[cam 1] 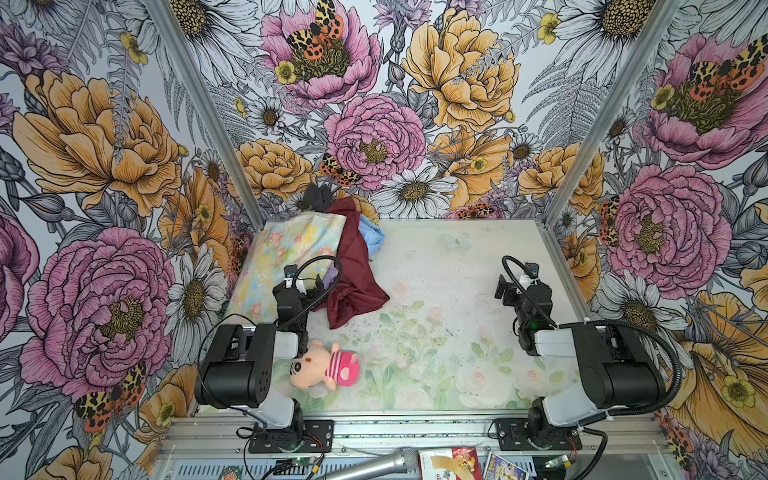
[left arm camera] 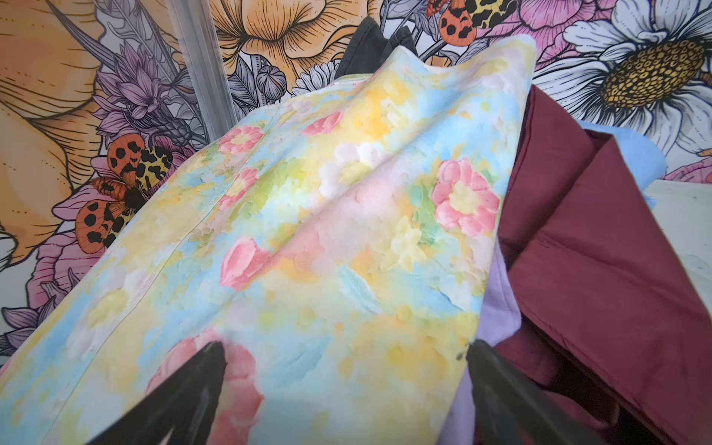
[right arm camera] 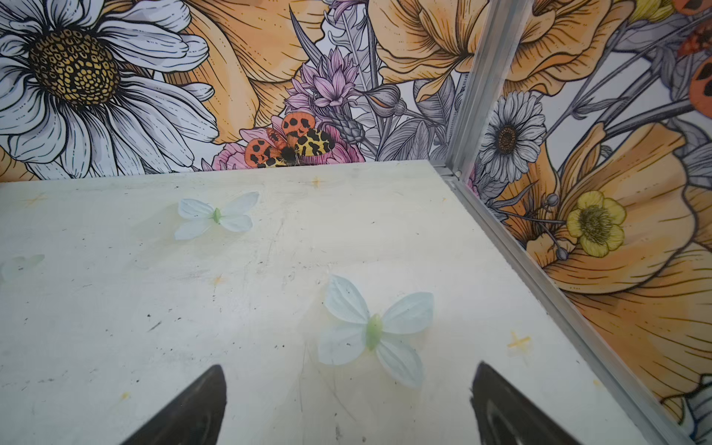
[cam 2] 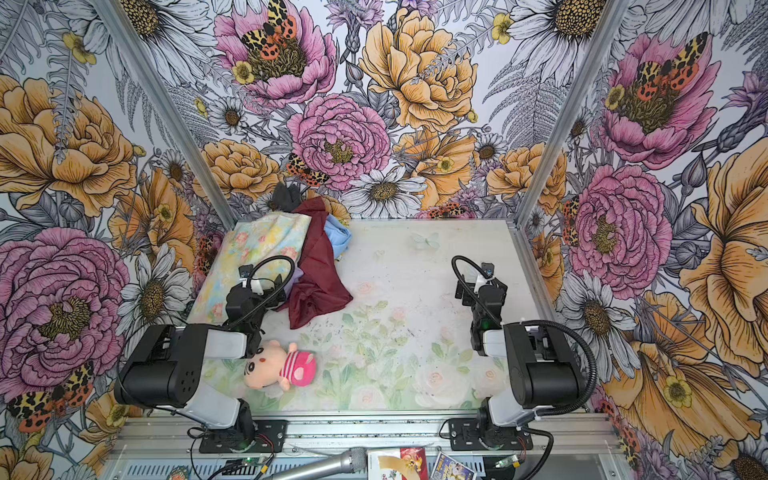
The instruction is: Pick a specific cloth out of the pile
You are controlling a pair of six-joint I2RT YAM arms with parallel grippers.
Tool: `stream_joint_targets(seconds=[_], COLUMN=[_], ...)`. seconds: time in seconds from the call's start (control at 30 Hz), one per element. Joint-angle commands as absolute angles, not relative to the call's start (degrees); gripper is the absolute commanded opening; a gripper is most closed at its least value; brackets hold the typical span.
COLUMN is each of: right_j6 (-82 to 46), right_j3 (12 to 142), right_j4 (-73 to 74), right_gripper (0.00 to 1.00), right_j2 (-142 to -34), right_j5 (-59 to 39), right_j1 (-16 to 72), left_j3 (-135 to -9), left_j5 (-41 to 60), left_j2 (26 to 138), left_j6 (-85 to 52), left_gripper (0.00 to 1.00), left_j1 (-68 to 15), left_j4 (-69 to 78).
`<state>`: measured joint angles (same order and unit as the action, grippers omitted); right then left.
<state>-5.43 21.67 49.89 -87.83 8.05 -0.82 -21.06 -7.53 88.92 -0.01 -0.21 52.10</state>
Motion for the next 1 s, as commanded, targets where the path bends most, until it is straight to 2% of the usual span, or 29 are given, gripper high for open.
stream_joint_targets(seconds=[0.0,0.97], right_j6=[-5.08,-5.12], right_j3=[22.24,22.42], right_j4=[50.4,49.97], right_gripper=[0.99,1.0], right_j2=[-88.04,-88.13], right_j5=[7.34,7.22], right_j1=[-0.88,-0.97], left_j3=[-21.8,-21.72], left_j5=[-7.89,-5.0], left_j2=[88.66,88.59], left_j6=[0.43,-0.58], left_gripper=[0.99,0.99], left_j1=[-0.27,1.26], left_j4=[53.05,53.2])
